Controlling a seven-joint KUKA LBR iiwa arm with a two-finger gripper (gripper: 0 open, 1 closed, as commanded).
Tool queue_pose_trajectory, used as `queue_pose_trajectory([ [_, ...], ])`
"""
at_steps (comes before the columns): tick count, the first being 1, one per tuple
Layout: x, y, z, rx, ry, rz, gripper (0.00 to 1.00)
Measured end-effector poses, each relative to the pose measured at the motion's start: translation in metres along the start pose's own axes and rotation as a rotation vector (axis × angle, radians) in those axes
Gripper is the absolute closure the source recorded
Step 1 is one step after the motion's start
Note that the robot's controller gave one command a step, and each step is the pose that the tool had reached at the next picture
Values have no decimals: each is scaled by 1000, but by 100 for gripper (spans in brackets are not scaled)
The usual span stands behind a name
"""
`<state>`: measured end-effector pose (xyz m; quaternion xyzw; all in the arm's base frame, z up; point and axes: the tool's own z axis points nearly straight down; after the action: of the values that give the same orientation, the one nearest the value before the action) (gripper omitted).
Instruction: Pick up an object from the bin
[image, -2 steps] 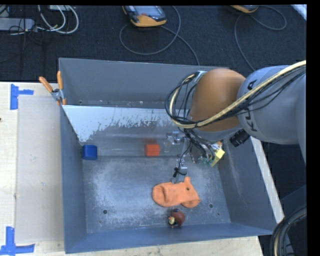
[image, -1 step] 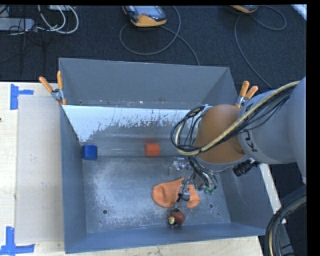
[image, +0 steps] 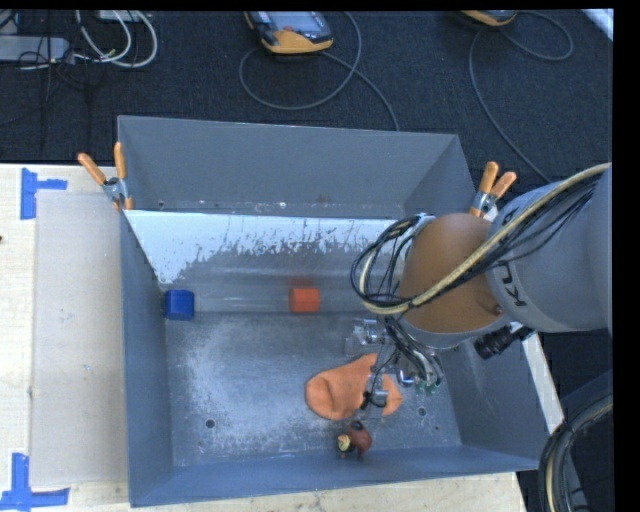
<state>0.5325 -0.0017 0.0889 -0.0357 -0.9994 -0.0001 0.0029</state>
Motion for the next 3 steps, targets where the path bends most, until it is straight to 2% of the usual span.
queue_pose_trajectory([
  [1,-3,7,-12,-1,0,12,0],
  [2,2,5,18,-1,-9,-19,0],
  [3,4,-5,19,-2,1,154,100],
])
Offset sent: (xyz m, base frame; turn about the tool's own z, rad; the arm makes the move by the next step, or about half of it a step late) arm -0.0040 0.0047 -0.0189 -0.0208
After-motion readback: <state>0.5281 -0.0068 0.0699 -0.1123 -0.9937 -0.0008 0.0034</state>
